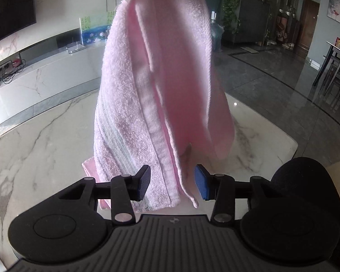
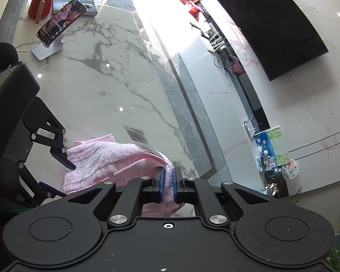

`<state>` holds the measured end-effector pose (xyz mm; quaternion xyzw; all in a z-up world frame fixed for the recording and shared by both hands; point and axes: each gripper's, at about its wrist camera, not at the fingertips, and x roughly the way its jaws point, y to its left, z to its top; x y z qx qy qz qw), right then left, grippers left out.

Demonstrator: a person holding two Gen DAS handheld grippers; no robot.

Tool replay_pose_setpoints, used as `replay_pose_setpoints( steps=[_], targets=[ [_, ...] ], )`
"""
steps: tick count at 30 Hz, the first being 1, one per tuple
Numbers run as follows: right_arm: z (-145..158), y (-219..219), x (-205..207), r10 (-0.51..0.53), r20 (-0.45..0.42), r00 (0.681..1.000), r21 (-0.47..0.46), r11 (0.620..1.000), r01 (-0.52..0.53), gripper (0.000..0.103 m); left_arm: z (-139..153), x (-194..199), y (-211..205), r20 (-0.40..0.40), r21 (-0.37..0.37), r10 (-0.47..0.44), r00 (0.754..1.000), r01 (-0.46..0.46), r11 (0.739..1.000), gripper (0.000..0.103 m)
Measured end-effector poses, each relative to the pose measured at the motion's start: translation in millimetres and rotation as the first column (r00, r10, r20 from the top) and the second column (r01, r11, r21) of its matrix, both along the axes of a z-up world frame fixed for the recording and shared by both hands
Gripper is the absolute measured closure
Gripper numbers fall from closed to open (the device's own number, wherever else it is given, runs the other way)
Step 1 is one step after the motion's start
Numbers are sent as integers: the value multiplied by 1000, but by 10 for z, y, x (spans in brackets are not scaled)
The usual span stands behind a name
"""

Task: Fold towel

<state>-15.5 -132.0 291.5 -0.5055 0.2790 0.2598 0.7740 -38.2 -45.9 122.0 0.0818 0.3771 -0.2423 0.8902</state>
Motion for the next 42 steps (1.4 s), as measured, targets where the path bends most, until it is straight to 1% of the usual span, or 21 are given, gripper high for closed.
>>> replay_pose_setpoints(
  steps=[4, 9, 10, 11, 12, 14, 16, 17, 23, 28, 31, 34, 35, 38, 42],
  targets=[
    [-7, -18, -22, 9, -7, 1000, 6, 1000, -9, 97, -81, 92, -15, -7, -8, 80, 997, -80, 997, 62],
    [18, -78, -49, 14, -7, 1000, 23, 1000, -14, 97, -178, 214, -20, -34, 15, 109, 994, -108, 994, 62],
    [20, -92, -54, 14, -7, 1000, 25, 1000, -14, 97, -206, 259, -4, -50, 13, 116, 992, -116, 993, 64],
    [23, -107, -59, 13, -7, 1000, 26, 1000, -13, 97, -224, 290, 12, -61, 7, 119, 991, -119, 993, 69],
    [26, -121, -64, 12, -7, 1000, 28, 1000, -12, 97, -236, 317, 25, -73, 2, 121, 990, -121, 993, 72],
    [21, -153, -71, 9, -7, 1000, 29, 1000, -9, 97, -257, 370, 45, -94, -8, 119, 988, -120, 993, 86],
    [15, -181, -73, 5, -9, 1000, 29, 1000, -4, 97, -249, 399, 57, -99, -9, 112, 989, -113, 994, 90],
    [5, -203, -71, 1, -8, 1000, 28, 1000, 0, 97, -239, 404, 68, -97, -7, 111, 989, -112, 994, 95],
    [-45, -318, -59, -24, -12, 1000, 27, 999, 25, 97, -176, 419, 151, -82, 39, 119, 990, -116, 992, 97],
    [-134, -424, -77, -52, -24, 998, 17, 998, 53, 97, -82, 416, 216, -32, 113, 131, 991, -126, 986, 97],
    [-188, -500, -93, -71, -30, 997, 10, 997, 72, 97, 25, 432, 352, -8, 137, 148, 989, -146, 980, 97],
    [-225, -574, -105, -92, -38, 995, 6, 996, 92, 97, 170, 434, 479, 35, 165, 159, 987, -163, 973, 97],
    [-228, -586, -108, -97, -40, 995, 6, 995, 97, 97, 172, 424, 435, 49, 171, 159, 986, -165, 971, 97],
    [-218, -606, -119, -103, -39, 994, 11, 995, 104, 97, 434, 421, 481, 109, 195, 158, 981, -177, 965, 97],
    [-145, -590, -116, -106, -24, 994, 30, 994, 107, 97, 729, 408, 381, 181, 227, 148, 972, -187, 956, 97]
  ],
)
